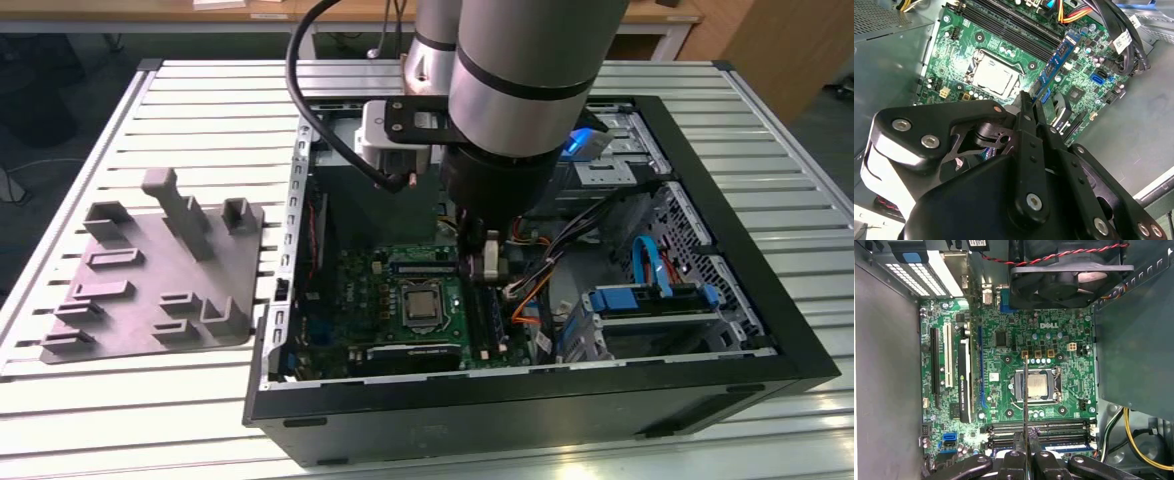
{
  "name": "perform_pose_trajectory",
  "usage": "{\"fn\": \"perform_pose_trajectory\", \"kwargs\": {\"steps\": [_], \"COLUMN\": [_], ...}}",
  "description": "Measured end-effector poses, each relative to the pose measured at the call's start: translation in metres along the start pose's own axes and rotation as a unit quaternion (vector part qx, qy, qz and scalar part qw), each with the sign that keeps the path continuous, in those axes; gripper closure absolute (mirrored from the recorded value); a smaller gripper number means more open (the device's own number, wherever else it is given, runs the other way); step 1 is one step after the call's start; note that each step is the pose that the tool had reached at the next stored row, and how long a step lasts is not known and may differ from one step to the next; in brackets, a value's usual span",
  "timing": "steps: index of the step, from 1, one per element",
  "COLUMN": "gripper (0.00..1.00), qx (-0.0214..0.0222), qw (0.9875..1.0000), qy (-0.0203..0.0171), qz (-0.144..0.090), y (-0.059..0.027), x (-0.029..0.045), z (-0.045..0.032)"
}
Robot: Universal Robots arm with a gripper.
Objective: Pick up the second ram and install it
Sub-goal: 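Pick up the second ram and move it above second insertion slot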
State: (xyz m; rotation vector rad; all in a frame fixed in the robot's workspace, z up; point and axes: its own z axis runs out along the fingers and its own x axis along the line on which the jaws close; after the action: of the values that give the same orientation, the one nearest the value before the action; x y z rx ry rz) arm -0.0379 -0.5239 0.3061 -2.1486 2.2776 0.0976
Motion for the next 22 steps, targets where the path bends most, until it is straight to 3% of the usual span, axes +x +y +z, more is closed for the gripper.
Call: {"fn": "perform_pose_trajectory", "kwargs": {"steps": [22], "gripper": [0.86], "qx": [0.0], "qw": [1.0], "qy": [-0.0002], "qz": [0.0], "y": [-0.0003], "x": [0.0006], "z": [0.0066]}}
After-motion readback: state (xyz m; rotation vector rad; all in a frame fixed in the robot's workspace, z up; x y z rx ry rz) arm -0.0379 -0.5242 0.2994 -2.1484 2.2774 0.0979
